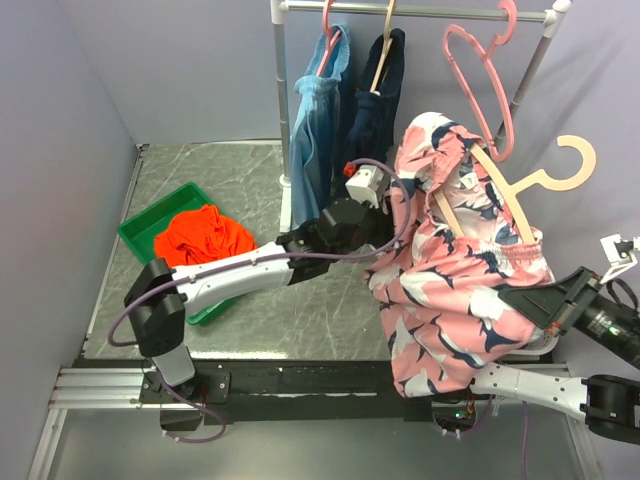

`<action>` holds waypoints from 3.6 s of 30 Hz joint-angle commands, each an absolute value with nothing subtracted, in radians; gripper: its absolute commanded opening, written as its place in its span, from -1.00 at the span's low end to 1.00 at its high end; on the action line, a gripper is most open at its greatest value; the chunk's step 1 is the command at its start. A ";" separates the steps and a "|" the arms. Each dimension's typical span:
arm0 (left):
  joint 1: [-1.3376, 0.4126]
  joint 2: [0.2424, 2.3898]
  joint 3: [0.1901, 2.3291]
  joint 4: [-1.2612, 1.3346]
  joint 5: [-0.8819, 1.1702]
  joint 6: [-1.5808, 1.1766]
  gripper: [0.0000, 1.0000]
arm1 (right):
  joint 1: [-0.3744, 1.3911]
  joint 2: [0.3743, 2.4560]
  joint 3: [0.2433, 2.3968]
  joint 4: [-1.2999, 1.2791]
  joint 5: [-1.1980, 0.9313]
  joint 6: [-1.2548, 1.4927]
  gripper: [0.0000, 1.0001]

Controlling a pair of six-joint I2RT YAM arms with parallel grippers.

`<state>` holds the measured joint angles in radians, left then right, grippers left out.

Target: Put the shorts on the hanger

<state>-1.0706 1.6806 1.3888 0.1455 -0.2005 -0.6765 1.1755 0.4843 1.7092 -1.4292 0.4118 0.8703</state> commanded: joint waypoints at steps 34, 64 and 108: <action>-1.097 1.263 1.282 0.003 -0.209 -0.561 0.94 | 0.494 1.140 1.695 -0.879 0.376 0.290 -1.00; -1.094 1.111 1.287 -0.084 -0.236 -0.483 0.93 | 0.325 1.526 2.215 -1.003 0.351 0.103 -1.00; -1.086 1.114 1.279 -0.087 -0.247 -0.499 0.93 | 0.270 1.779 2.451 -1.127 0.228 0.210 -1.00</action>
<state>-1.0897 1.1336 1.2797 -0.0959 -0.2493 -0.4988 0.2764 1.7847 2.4458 -1.1812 0.2283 0.1875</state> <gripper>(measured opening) 0.967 0.130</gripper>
